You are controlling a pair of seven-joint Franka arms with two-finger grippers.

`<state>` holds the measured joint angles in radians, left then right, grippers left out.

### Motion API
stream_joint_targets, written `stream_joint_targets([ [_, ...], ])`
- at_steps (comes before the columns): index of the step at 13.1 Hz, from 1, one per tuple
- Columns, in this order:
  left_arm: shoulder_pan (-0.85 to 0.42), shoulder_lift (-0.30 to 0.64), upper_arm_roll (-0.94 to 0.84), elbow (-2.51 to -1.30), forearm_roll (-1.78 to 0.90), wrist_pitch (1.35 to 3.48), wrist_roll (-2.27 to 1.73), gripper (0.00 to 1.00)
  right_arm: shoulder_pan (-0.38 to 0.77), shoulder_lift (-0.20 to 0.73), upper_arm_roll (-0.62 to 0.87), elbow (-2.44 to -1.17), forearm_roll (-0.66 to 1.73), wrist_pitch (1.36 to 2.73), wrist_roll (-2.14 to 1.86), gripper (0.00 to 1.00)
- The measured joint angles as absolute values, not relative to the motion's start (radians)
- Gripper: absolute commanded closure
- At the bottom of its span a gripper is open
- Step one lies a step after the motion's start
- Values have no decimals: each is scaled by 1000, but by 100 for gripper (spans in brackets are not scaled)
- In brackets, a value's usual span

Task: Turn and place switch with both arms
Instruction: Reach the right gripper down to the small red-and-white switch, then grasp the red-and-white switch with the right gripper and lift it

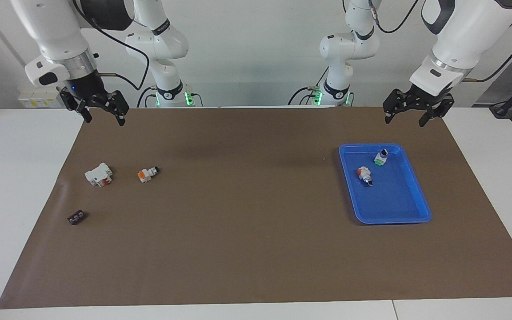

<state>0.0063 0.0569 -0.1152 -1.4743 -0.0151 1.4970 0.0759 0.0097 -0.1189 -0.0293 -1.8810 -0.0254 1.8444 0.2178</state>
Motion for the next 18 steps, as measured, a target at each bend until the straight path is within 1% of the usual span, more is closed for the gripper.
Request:
stream_joint_targets([
  [3,6,56,-115,-1475,-15,1497,76,0,10,-102,-28,-2029,-25,1983,371,0],
  [6,7,56,-115,-1476,-15,1496,76,0,10,-32,-26,-2147,-25,2130,572,0],
  [8,7,55,-115,-1476,-15,1496,76,0,10,22,-26,-2201,-24,2198,672,0],
  [11,7,54,-115,-1476,-15,1496,76,0,9,48,-27,-2281,21,2272,726,0],
  [14,7,54,-115,-1476,-15,1496,76,0,3,68,-31,-2327,38,2363,727,0],
  [17,7,54,-115,-1476,-15,1496,76,0,-15,101,-33,-2330,38,2396,727,0],
  [18,7,54,-115,-1476,-15,1496,76,0,-19,107,-33,-2331,38,2397,727,5],
])
